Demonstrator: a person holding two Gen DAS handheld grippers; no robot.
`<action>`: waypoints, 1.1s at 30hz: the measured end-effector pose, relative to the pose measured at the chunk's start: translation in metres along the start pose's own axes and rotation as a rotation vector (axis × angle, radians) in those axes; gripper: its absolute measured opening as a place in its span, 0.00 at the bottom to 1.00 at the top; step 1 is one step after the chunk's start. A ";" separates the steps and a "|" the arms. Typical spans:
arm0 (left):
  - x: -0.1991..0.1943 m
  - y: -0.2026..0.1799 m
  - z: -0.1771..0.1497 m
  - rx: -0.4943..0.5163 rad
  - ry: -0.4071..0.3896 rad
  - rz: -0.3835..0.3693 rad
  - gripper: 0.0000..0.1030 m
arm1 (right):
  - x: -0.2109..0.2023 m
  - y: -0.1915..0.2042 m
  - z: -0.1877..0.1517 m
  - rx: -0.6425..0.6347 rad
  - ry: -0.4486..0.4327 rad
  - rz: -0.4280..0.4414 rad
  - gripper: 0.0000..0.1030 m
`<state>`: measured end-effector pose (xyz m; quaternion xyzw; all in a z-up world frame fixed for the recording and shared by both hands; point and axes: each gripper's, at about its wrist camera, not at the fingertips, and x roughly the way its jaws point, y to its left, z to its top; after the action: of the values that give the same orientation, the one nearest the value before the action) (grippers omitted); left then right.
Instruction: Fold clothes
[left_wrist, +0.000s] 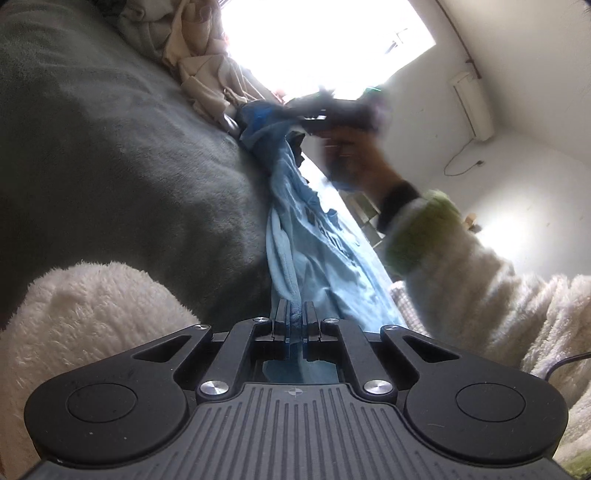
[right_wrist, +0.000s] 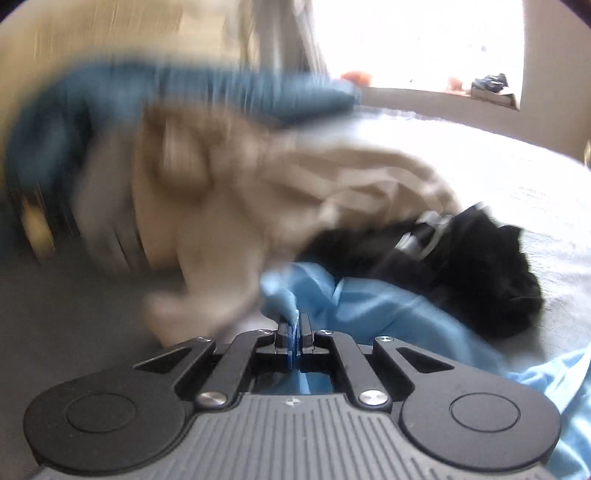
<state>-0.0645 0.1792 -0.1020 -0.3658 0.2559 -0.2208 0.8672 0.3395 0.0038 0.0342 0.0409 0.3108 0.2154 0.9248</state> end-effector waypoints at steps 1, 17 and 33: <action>0.000 0.001 0.001 0.003 -0.002 -0.004 0.04 | -0.020 -0.019 0.006 0.068 -0.049 0.060 0.02; 0.020 -0.009 0.001 0.095 0.045 -0.036 0.04 | -0.179 -0.289 -0.103 0.921 -0.385 0.139 0.03; -0.005 0.010 -0.001 -0.028 -0.073 0.118 0.04 | 0.029 -0.037 0.053 0.314 -0.130 0.420 0.08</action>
<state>-0.0674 0.1880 -0.1090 -0.3700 0.2484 -0.1523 0.8822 0.4054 -0.0139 0.0530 0.2612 0.2650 0.3488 0.8602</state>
